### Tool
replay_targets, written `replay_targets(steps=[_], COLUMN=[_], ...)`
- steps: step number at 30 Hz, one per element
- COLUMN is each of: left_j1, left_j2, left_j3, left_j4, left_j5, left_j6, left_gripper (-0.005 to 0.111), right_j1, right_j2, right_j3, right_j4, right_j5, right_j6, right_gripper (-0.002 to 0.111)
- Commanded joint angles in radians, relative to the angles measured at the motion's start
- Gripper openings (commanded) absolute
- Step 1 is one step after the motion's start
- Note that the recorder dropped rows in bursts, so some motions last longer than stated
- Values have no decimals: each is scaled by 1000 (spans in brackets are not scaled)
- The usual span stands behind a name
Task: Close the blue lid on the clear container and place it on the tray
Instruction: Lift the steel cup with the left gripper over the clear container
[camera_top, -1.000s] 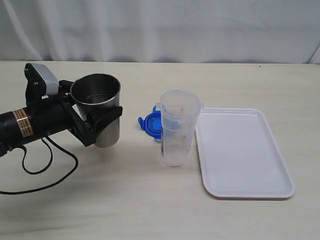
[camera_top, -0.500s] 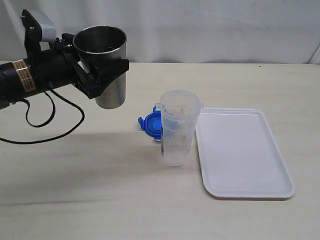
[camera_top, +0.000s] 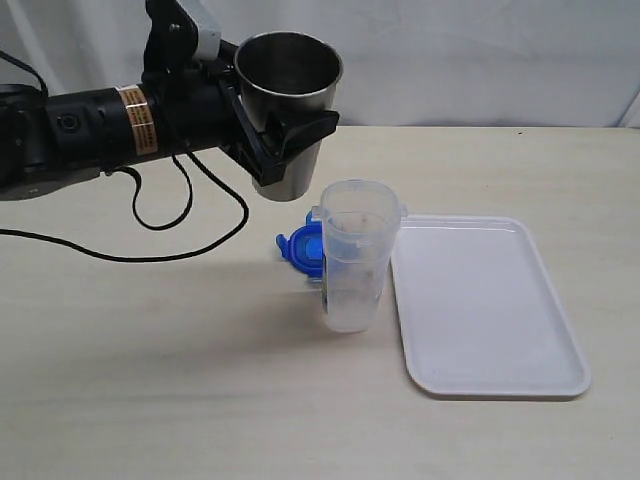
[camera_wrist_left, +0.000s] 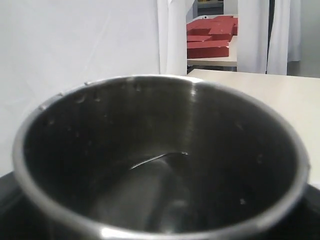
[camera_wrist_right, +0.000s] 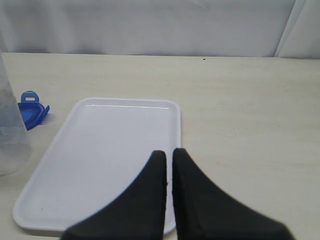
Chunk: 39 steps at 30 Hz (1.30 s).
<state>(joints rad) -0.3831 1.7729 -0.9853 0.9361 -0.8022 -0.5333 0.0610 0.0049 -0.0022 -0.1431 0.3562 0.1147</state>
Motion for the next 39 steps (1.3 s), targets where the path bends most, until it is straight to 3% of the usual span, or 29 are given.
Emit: replay_targets(steps=[1,17,22,28,39], left_j1=[-1,-1,-1,-28,-49], left_j2=[59,99,106,152,204], left_j3=[-57,-75,-75,-78,-155], left_j4=[-58,-56,-74,-234,-214], left_j5=[-50,-137,-141,-185,-160], left_j6=[20,190,192,192,197], left_gripper=[0,0,0,0,0], right_j1=[-1,-1,-1,-1,-1], right_j2=[-5,-5,-5,-5,-5], right_j3=[2,2,2,2,2], right_j4=[1,1,1,1,1], right_j5=[-12,-12,-12,-12,-12], right_j6=[2,2,2,2,2], right_gripper=[5,5,5,5,5])
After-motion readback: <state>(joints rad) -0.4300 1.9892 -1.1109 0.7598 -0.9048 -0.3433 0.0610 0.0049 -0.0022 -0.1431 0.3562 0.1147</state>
